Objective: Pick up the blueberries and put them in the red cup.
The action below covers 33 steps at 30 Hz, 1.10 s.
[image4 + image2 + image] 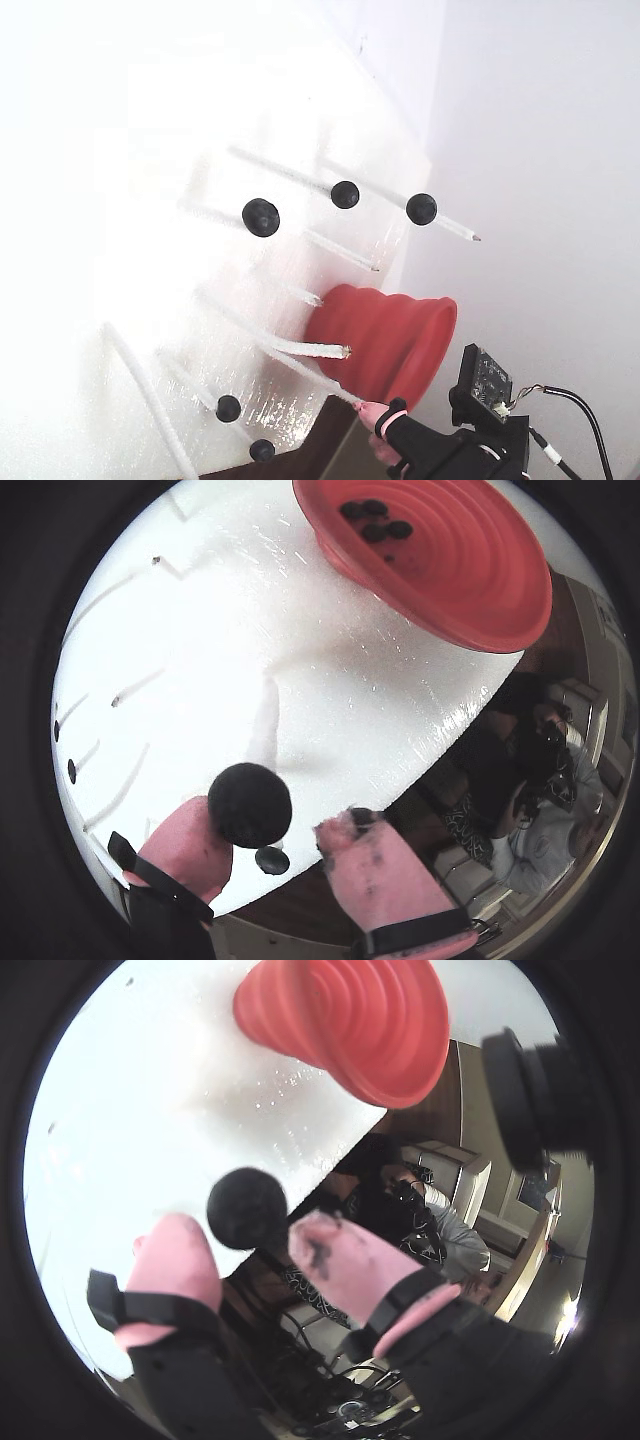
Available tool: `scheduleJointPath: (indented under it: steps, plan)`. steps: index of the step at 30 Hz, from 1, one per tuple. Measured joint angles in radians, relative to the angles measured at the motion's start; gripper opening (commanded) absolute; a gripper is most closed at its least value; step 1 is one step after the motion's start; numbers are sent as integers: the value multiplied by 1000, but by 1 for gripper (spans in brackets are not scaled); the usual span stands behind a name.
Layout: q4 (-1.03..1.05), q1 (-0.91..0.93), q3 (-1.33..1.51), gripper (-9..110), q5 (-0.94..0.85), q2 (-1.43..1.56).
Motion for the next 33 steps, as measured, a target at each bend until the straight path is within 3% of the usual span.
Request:
scheduleJointPath:
  steps: [33]
  plan:
    - [-31, -2, -41, 11, -43, -64]
